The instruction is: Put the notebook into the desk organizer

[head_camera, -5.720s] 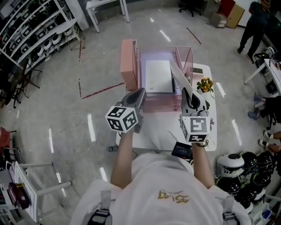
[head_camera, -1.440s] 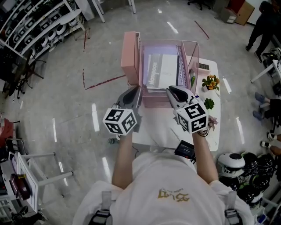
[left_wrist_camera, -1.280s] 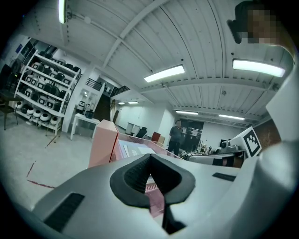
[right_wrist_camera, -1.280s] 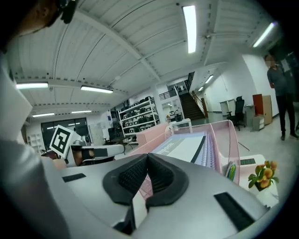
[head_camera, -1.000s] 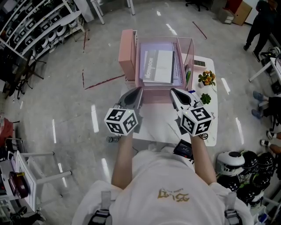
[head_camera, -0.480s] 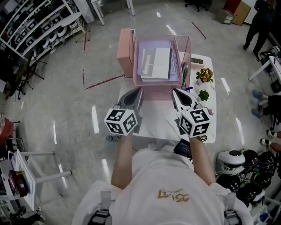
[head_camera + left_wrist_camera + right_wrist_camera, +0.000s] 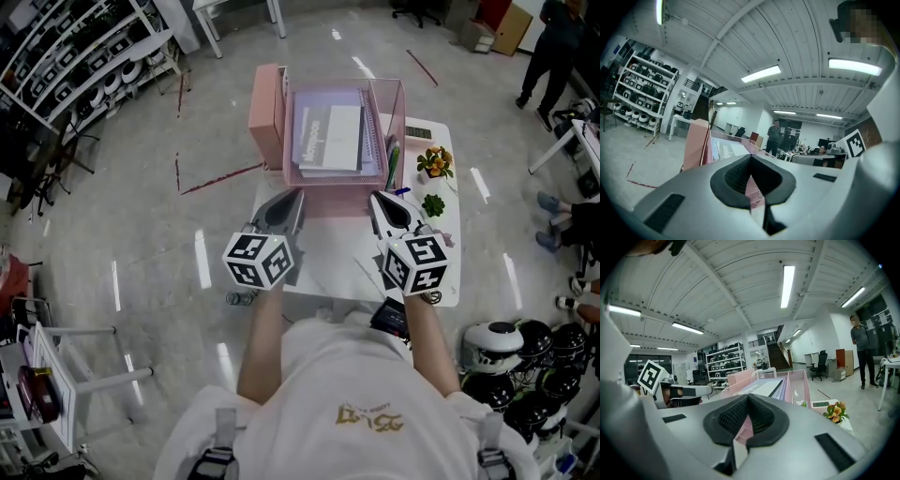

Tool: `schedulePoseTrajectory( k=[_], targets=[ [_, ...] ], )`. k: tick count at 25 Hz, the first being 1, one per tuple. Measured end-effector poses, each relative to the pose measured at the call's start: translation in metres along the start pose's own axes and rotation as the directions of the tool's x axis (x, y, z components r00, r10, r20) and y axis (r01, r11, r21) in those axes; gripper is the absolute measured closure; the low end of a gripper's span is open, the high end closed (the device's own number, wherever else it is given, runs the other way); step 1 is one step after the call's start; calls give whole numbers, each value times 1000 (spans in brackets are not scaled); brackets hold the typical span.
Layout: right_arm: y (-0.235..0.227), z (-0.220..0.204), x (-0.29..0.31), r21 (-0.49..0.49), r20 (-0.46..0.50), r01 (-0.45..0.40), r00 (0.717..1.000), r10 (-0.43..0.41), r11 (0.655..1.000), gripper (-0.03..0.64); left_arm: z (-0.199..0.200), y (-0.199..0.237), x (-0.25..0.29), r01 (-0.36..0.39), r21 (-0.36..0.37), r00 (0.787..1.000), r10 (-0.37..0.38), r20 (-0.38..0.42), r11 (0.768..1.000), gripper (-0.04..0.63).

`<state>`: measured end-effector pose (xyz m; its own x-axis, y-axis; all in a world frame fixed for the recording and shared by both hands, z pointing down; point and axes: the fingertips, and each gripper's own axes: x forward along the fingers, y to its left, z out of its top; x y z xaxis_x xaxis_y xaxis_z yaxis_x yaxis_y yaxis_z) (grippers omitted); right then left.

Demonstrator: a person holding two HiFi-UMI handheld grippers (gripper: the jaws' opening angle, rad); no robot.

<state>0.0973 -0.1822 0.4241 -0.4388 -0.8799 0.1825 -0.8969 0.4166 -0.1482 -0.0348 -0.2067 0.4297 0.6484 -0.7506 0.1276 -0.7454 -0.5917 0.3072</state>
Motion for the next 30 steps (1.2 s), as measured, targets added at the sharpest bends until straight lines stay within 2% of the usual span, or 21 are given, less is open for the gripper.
schedulePoseTrajectory(
  k=[17, 30],
  targets=[
    [-8, 4, 4, 9, 7, 25, 1000, -25, 1000, 604, -5, 12, 0, -4, -15, 1000, 4, -11, 1000, 580],
    [-3, 3, 10, -4, -1, 11, 1000, -11, 1000, 604, -6, 21, -2, -8, -27, 1000, 8, -11, 1000, 580]
  ],
)
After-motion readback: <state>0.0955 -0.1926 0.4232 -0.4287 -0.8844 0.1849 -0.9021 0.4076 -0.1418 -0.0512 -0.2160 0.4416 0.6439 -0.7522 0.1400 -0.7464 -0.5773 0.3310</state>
